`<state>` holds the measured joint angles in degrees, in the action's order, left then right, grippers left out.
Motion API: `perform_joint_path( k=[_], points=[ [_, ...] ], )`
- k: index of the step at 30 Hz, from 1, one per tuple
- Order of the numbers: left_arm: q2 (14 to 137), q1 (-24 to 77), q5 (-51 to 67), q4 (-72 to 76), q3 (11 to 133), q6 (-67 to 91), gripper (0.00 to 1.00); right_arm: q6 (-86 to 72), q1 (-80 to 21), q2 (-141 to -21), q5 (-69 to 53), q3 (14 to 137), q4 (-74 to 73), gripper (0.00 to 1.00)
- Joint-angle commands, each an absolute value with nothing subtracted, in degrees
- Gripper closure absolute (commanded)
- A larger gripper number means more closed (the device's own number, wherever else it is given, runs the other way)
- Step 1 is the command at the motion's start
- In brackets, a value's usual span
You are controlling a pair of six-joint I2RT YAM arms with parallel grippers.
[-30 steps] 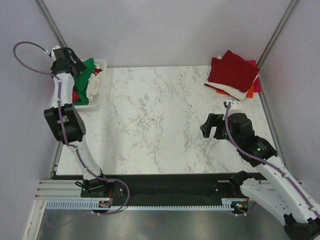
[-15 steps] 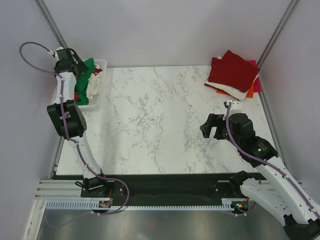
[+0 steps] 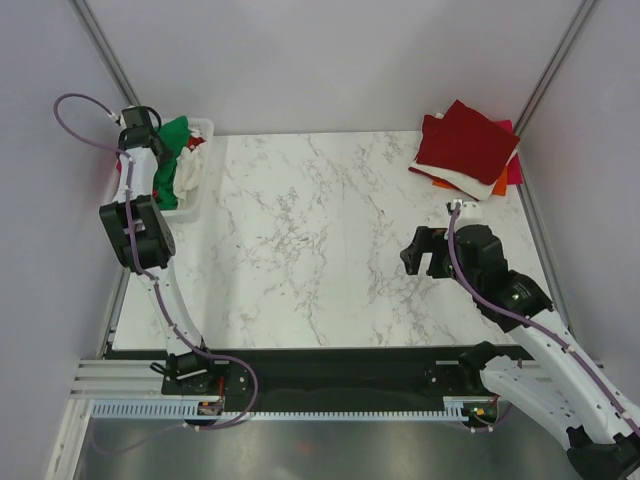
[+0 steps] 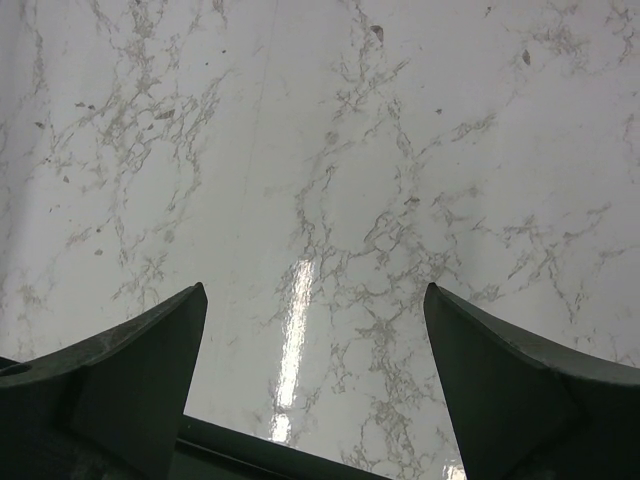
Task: Fold and stack the t-shirts
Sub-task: Grab the tshirt from the pile, then move the tshirt to the center of the board
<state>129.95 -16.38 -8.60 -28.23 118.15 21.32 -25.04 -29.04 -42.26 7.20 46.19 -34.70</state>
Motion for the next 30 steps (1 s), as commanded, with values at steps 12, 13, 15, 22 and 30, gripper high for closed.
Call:
perform_joint_path(
  k=[12, 13, 15, 22, 30],
  points=[
    [117.6, -13.1, -2.8, -27.0, 126.7, 27.7, 0.98, -24.9, -29.2, -44.2, 9.3, 45.9, -32.5, 0.02],
    [116.5, -12.1, -1.7, -27.0, 130.1, 27.9, 0.98, -24.8, -29.2, -44.4, 9.4, 45.9, -32.4, 0.02],
    [112.8, -9.5, 1.4, -27.0, 134.3, 27.9, 0.98, -24.7, -29.2, -44.6, 9.4, 46.1, -32.4, 0.02],
    [96.1, -8.3, 4.5, -26.5, 139.7, 32.6, 0.96, -25.0, -29.2, -42.7, 10.5, 45.7, -32.3, 0.02],
    [70.0, -8.1, 17.4, -25.5, 96.6, 35.2, 0.0, -25.7, -29.2, -43.3, 12.3, 46.8, -31.7, 0.02]
  ],
)
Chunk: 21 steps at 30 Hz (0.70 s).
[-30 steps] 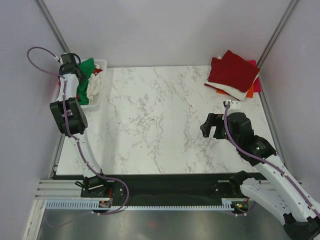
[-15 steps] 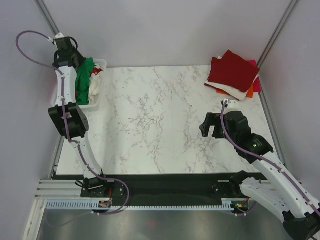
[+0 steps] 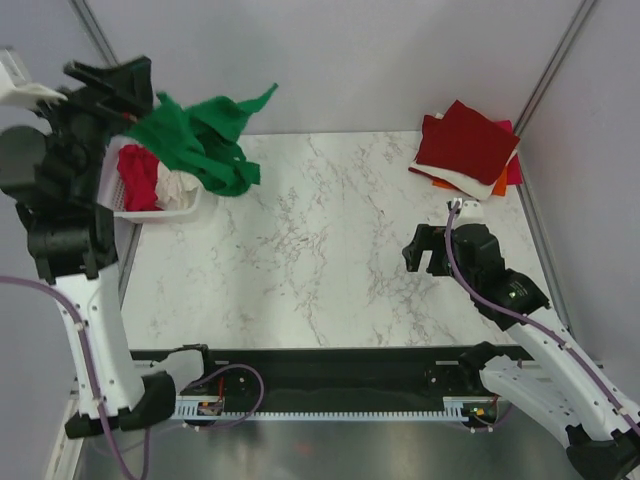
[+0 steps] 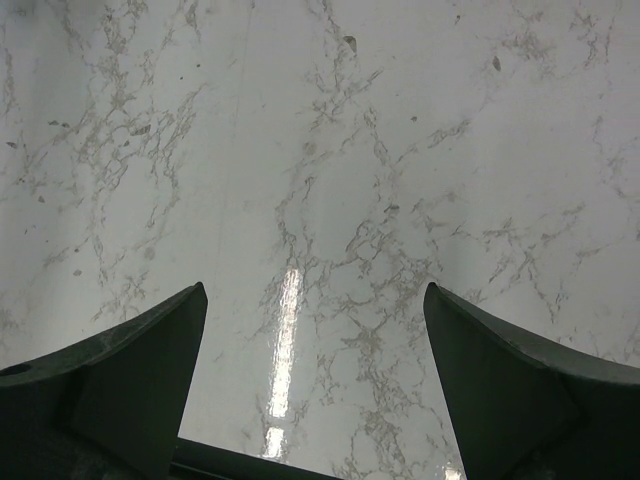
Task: Fold and stack the t-shirts
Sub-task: Move the tshirt to the center of the board
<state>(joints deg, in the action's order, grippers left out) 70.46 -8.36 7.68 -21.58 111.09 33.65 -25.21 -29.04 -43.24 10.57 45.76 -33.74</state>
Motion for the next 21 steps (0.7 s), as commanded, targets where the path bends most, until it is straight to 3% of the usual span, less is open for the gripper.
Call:
perform_joint_path(
  k=[1, 7, 14, 19, 21],
  points=[
    [65.6, -8.0, 19.3, -25.6, 86.9, 34.5, 0.0, -25.9, -29.2, -43.5, 12.1, 47.5, -31.6, 0.02],
    [54.1, -8.0, 15.8, -28.0, 61.9, 29.9, 0.0, -25.9, -29.1, -47.6, 5.1, 50.2, -28.9, 0.02],
    [54.4, -7.9, 15.7, -29.3, 53.4, 31.7, 0.06, -26.9, -29.3, -57.5, 0.5, 52.3, -25.9, 0.02],
    [59.7, -7.9, 12.0, -29.9, 50.6, 33.6, 0.08, -28.2, -30.0, -58.0, 0.2, 50.3, -23.9, 0.02],
    [62.8, -7.9, 3.6, -30.0, 49.8, 36.5, 0.07, -28.3, -30.1, -58.7, 0.1, 49.7, -23.8, 0.02]
  ],
)
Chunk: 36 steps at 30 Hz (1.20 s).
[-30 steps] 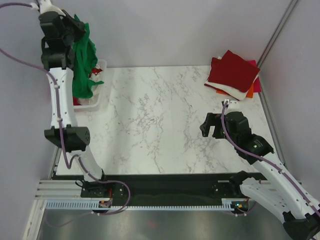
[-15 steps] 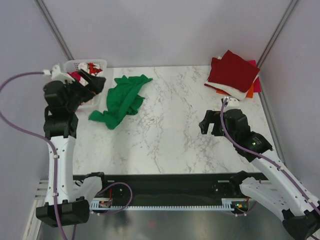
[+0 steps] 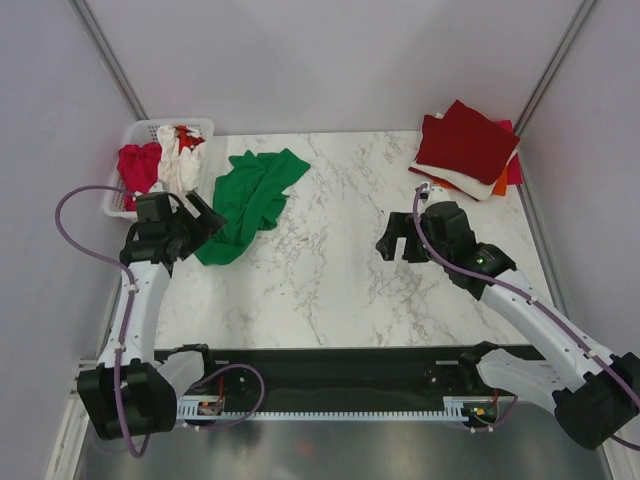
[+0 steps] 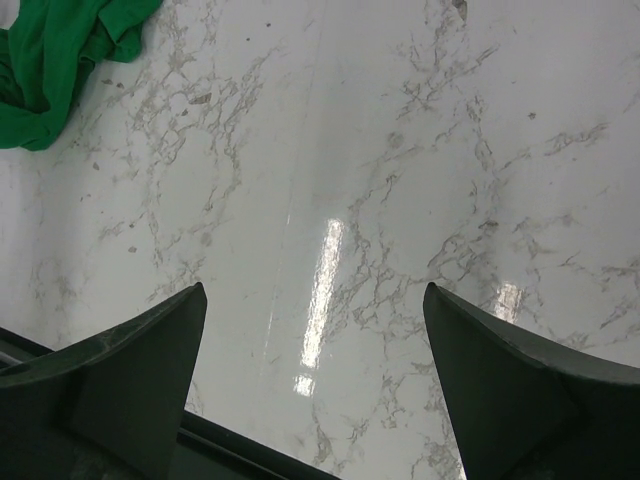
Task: Fold and stack the t-shirts
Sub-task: Move the tshirt to the center of the board, then flatten the tshirt out
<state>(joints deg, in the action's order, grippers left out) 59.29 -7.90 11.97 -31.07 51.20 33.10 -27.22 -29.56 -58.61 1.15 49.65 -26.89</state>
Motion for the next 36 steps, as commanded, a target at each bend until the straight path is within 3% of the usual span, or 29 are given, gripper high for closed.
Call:
perform_joint_path(
  k=[1, 7, 12, 14, 16, 20, 31, 36],
  points=[
    [64.6, -8.0, 2.0, -30.1, 49.8, 37.2, 0.07, -28.3, -30.1, -59.2, 0.1, 49.7, -23.2, 0.02],
    [72.9, -12.6, -1.5, -28.7, 48.3, 45.6, 0.07, -26.1, -30.1, -69.6, -3.7, 54.0, -22.5, 0.02],
    [75.6, -15.7, -5.6, -24.6, 50.1, 41.1, 0.08, -24.6, -30.1, -72.9, -4.8, 55.8, -21.4, 0.02],
    [78.6, -18.0, -4.6, -22.2, 50.5, 40.6, 0.12, -24.5, -30.1, -73.1, -4.9, 55.0, -20.8, 0.02],
    [81.5, -20.5, -1.9, -20.0, 51.1, 40.3, 0.24, -24.7, -30.1, -73.1, -5.4, 53.7, -20.0, 0.02],
    [89.9, -23.4, 5.3, -15.2, 53.1, 40.6, 0.26, -25.0, -30.1, -72.2, -5.5, 51.1, -18.9, 0.02],
    [97.6, -23.2, 7.9, -8.9, 54.2, 40.6, 0.32, -23.3, -30.1, -71.6, -4.0, 48.8, -18.2, 0.02],
    [99.8, -22.7, 8.5, -8.7, 54.8, 40.5, 0.46, -22.9, -30.1, -71.9, -3.1, 48.2, -18.2, 0.02]
  ],
)
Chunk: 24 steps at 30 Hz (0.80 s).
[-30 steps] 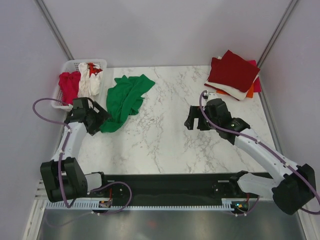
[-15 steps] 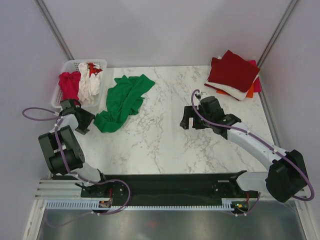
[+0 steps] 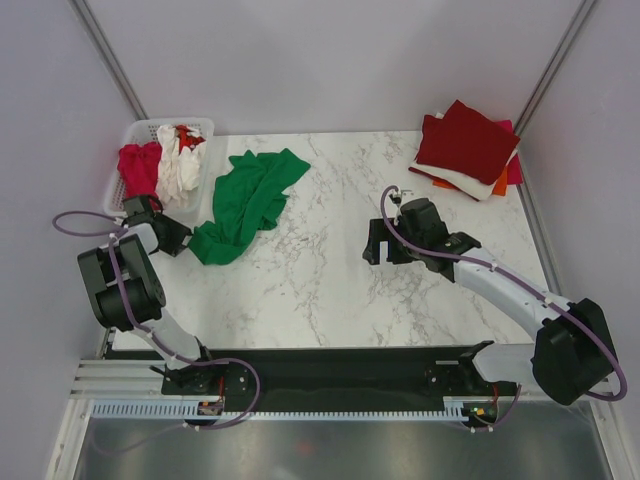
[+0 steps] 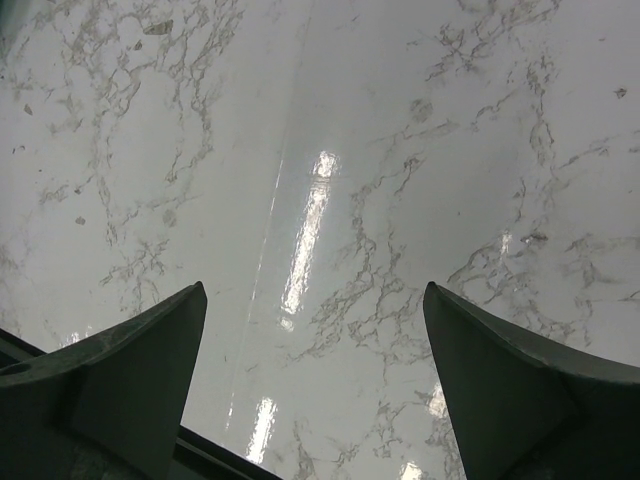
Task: Fold and stack the t-shirts
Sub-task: Flatten the tshirt out
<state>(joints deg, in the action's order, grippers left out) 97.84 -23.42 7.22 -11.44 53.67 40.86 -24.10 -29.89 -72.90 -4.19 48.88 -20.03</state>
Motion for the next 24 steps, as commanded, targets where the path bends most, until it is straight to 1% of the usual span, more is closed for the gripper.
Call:
perform_joint_path(
  k=[1, 3, 5, 6, 8, 10, 11, 12, 13, 18, 19, 22, 24],
  points=[
    [99.8, -22.3, 8.2, -8.4, 54.1, 40.7, 0.54, -22.9, -30.1, -72.1, -2.7, 48.0, -18.2, 0.02],
    [99.4, -21.9, 8.2, -8.1, 53.4, 40.8, 0.62, -22.8, -30.1, -72.3, -2.2, 47.8, -18.2, 0.02],
    [98.4, -21.2, 7.7, -7.8, 52.3, 41.3, 0.67, -22.6, -30.1, -72.9, -1.5, 47.6, -18.2, 0.02],
    [98.1, -21.1, 7.7, -7.7, 52.0, 41.5, 0.68, -22.3, -30.1, -73.1, -1.2, 47.5, -18.3, 0.02],
    [97.3, -21.0, 8.3, -7.8, 51.4, 42.2, 0.77, -22.4, -30.1, -73.4, -1.0, 47.5, -18.3, 0.02],
    [95.9, -21.1, 8.8, -7.9, 51.1, 42.1, 0.8, -22.2, -30.1, -73.5, -0.8, 47.6, -18.4, 0.02],
    [95.3, -21.0, 9.0, -7.9, 50.5, 42.3, 0.89, -22.3, -30.0, -73.5, -0.7, 47.7, -18.3, 0.02],
    [93.7, -21.1, 9.0, -7.9, 50.2, 42.4, 0.95, -22.2, -30.1, -73.5, -0.7, 47.7, -18.3, 0.02],
    [92.9, -21.0, 9.2, -7.9, 49.6, 42.5, 0.98, -22.1, -30.0, -73.6, -0.6, 47.7, -18.3, 0.02],
    [83.7, -21.1, 8.4, -11.0, 47.9, 43.0, 0.98, -22.1, -30.0, -73.9, -0.4, 47.6, -18.3, 0.02],
    [79.3, -21.1, 8.3, -12.0, 47.8, 42.5, 0.98, -22.1, -30.1, -73.9, -0.4, 47.6, -18.4, 0.02],
    [71.8, -21.1, 7.9, -16.4, 49.5, 40.0, 0.98, -22.1, -30.0, -74.4, -0.4, 47.6, -18.3, 0.02],
    [68.8, -21.1, 8.2, -19.4, 50.6, 38.1, 0.98, -22.4, -30.0, -75.2, -0.8, 48.2, -18.2, 0.02]
  ],
)
